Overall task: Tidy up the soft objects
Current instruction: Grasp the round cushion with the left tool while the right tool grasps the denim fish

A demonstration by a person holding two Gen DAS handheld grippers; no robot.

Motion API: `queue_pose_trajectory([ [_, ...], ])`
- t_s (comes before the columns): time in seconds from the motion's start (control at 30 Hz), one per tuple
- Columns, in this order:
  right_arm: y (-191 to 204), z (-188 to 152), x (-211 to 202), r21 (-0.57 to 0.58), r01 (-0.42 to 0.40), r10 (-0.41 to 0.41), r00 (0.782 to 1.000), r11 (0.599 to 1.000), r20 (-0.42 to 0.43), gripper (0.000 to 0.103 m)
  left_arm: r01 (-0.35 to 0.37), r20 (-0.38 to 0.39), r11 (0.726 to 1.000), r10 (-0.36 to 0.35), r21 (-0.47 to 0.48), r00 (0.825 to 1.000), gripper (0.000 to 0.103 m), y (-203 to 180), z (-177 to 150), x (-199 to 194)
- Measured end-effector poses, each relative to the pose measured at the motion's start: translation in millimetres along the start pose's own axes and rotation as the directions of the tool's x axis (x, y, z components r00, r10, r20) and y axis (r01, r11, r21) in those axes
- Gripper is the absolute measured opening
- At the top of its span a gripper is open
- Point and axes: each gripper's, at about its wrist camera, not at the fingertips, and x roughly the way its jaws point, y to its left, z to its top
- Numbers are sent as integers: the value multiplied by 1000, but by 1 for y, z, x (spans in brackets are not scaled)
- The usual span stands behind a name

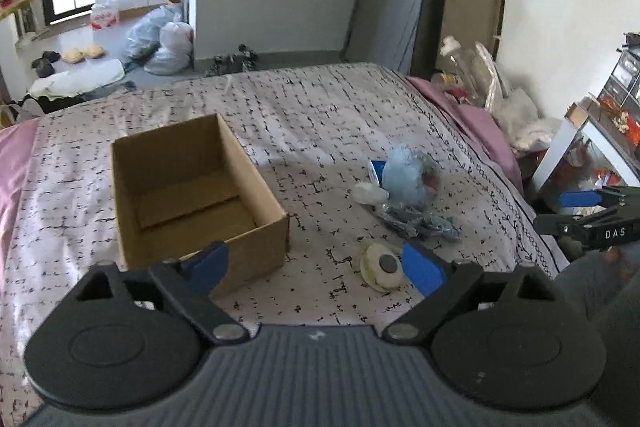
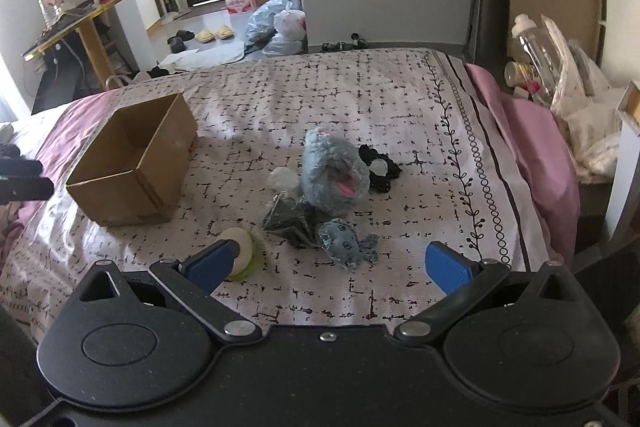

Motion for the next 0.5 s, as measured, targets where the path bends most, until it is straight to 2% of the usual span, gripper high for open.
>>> queue_pose_trajectory([
  [0.1, -5, 1, 8, 25, -18, 19, 1000, 1000, -5, 103, 16, -18, 1000, -15, 18, 1000, 90, 0, 5, 14],
  [0.23, -8, 2, 17, 48, -45, 45, 999, 998, -14, 101, 46, -53, 998, -44, 32, 998, 78, -1, 8, 34],
  [0.33, -10, 3, 27, 67, -58, 60, 998, 996, -26, 95, 54, -79, 997, -49, 58, 996, 71, -5, 7, 51],
  [0.5, -12, 4, 44, 97, -61, 66, 997, 993, -49, 84, 113, -121, 987, -98, 117, 988, 70, -16, 5, 74],
])
